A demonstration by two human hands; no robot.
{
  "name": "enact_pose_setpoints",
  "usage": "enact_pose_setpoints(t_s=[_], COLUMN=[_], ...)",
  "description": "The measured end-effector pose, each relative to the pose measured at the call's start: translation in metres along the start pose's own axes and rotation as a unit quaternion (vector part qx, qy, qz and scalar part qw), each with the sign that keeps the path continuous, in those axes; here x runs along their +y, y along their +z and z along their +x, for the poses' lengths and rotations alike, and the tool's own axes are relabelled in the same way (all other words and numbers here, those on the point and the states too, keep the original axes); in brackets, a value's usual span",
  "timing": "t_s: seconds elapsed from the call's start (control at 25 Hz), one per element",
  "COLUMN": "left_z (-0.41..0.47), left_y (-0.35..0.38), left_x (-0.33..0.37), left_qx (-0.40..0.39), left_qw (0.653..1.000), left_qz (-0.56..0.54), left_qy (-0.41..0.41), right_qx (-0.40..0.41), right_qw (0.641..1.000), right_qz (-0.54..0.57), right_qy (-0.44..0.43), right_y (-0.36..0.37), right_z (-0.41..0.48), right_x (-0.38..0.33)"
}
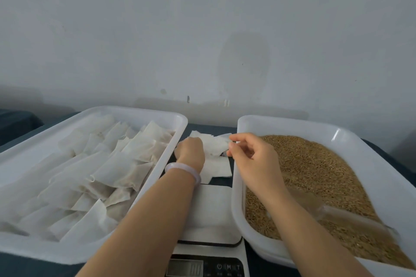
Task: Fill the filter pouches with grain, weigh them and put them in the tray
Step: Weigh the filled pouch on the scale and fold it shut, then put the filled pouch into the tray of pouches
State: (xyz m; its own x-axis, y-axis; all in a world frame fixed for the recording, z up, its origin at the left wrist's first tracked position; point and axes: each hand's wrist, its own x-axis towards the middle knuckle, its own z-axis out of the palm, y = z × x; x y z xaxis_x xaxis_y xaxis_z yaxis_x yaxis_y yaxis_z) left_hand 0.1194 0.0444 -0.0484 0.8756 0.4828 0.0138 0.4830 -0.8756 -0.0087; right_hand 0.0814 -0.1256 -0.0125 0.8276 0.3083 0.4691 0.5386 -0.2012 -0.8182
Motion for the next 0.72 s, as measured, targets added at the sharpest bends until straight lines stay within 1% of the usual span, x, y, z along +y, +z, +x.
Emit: enact_pose_setpoints(t_s=[0.08, 0.24, 0.32, 0.44, 0.48, 0.52, 0.6, 0.64, 0.68, 0.72], left_z=[0.005, -0.001, -0.011, -0.025, -0.031, -0.039, -0.06, -0.072, -0.084, -0.097], left_y=[-0.008, -0.026, -0.034, -0.059, -0.072, -0.087, -0.115, -0.127, -0.134, -0.139], left_x=[-0.004, -0.01, -0.011, -0.018, -0.021, -0.024, -0.028, -0.029, -0.029, -0.029], left_qx=[0.031, 0.083, 0.107, 0.124, 0.138, 0.151, 0.16, 0.165, 0.167, 0.168], left_qw=[0.999, 0.993, 0.99, 0.988, 0.982, 0.974, 0.953, 0.938, 0.924, 0.906], left_qz=[-0.025, -0.014, -0.013, -0.058, -0.086, -0.112, -0.153, -0.173, -0.207, -0.27], left_qy=[0.015, 0.077, 0.088, 0.079, 0.093, 0.123, 0.209, 0.251, 0.275, 0.28], right_qx=[0.008, 0.015, 0.013, 0.017, 0.019, 0.015, -0.015, -0.029, -0.035, -0.033], right_qw=[1.0, 0.998, 0.997, 0.995, 0.995, 0.995, 0.996, 0.997, 0.998, 0.999], right_qz=[-0.011, -0.03, -0.035, -0.072, -0.086, -0.095, -0.09, -0.066, -0.032, 0.007], right_qy=[0.014, 0.044, 0.063, 0.062, 0.048, 0.031, 0.019, 0.024, 0.031, 0.038], right_y=[0.002, -0.001, -0.004, -0.009, -0.01, -0.01, -0.009, -0.008, -0.008, -0.01], right_z=[0.003, 0.002, -0.002, -0.003, -0.003, -0.002, 0.0, 0.001, 0.001, -0.001], right_x=[0.002, 0.004, 0.003, 0.001, -0.001, -0.003, -0.013, -0.019, -0.025, -0.031])
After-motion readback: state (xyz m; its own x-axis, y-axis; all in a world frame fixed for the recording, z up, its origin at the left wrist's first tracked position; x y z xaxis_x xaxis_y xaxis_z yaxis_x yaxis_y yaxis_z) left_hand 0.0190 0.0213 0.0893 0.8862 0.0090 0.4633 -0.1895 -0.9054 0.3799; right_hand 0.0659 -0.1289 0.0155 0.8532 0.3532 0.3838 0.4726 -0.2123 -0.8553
